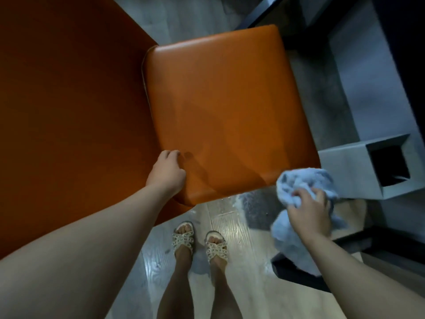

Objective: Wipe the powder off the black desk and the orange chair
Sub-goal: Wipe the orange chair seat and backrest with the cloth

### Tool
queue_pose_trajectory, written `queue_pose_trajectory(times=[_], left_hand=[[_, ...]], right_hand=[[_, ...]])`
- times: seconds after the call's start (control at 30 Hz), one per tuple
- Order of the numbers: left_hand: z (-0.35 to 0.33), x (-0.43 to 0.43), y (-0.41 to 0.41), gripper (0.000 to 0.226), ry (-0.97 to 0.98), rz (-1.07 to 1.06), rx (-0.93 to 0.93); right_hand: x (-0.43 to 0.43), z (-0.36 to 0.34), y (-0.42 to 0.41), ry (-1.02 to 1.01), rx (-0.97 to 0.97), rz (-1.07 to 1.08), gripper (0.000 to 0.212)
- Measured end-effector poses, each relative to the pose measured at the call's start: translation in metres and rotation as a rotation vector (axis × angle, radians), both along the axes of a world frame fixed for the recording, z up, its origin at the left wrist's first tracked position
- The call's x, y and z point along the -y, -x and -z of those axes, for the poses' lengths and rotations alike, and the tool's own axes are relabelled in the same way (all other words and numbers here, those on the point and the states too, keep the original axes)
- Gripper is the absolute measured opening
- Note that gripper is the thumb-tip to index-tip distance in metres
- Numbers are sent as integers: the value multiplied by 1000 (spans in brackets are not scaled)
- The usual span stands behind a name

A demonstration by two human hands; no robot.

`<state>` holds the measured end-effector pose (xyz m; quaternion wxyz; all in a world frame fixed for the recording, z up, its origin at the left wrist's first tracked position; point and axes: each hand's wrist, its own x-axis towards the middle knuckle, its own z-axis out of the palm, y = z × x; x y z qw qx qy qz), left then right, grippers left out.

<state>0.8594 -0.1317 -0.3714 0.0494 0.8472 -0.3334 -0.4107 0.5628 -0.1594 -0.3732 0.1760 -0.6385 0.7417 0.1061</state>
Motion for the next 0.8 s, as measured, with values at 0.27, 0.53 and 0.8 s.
queue_pose_trajectory(times=[0.27,0.53,0.8], left_hand=[[3,1,-7,55,172,-351,122],[7,-4,-4,54,175,-200,113],[14,-7,8,51,59,-54,100]], right_hand=[[-38,22,-167,151,334,-753,39],[-57,51,-76,21,-35,-1058,25],[-27,8,-71,210,214,-376,48]])
